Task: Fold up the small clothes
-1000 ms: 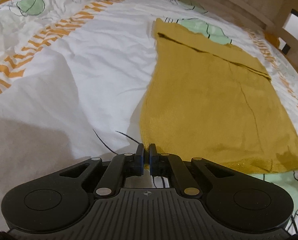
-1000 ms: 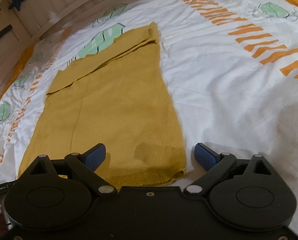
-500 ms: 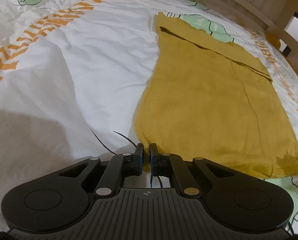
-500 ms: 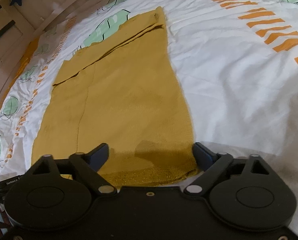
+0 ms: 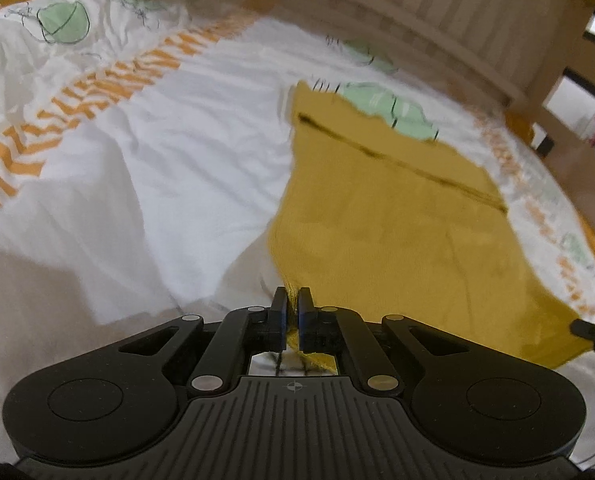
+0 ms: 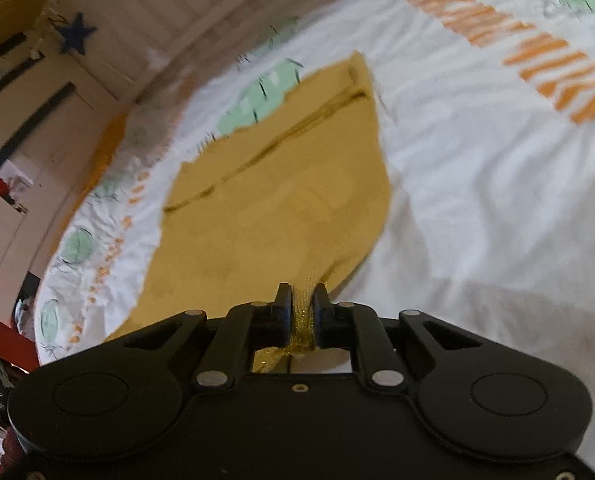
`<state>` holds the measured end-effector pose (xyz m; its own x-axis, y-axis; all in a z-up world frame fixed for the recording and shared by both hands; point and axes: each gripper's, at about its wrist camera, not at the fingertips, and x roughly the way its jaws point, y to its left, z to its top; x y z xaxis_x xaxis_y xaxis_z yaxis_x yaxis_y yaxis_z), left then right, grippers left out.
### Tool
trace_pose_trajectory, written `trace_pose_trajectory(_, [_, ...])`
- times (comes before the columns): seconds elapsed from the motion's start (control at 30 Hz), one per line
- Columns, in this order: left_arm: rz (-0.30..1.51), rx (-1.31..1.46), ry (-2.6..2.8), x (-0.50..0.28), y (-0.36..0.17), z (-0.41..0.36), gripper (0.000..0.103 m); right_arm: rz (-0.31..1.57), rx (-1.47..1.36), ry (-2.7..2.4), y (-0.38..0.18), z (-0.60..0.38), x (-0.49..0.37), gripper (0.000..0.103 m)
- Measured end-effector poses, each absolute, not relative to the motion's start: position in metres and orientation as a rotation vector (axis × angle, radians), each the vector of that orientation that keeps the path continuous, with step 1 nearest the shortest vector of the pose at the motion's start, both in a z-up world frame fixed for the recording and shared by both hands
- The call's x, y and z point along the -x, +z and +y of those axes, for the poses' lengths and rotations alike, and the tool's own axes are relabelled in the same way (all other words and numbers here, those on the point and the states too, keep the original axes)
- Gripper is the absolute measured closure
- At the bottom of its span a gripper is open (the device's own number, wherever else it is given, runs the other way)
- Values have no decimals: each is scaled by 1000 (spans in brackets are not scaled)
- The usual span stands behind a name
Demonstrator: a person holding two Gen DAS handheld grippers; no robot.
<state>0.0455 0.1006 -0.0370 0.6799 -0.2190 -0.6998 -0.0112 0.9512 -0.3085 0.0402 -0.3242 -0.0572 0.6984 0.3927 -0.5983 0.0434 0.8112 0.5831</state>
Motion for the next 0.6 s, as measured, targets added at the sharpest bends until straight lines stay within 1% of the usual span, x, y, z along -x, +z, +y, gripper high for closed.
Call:
trace_pose_trajectory(0.33, [725, 336, -140, -73, 2, 102, 99, 677, -647, 244, -33, -338, -64, 85])
trace_pose_trajectory(0.57, [653, 318, -158, -121, 31, 96, 99, 609, -657, 249, -13, -352, -111, 86])
trace_pose_trajectory(0.6, [640, 313, -159, -130, 35, 95, 99, 594, -660, 251, -10, -356, -119, 95])
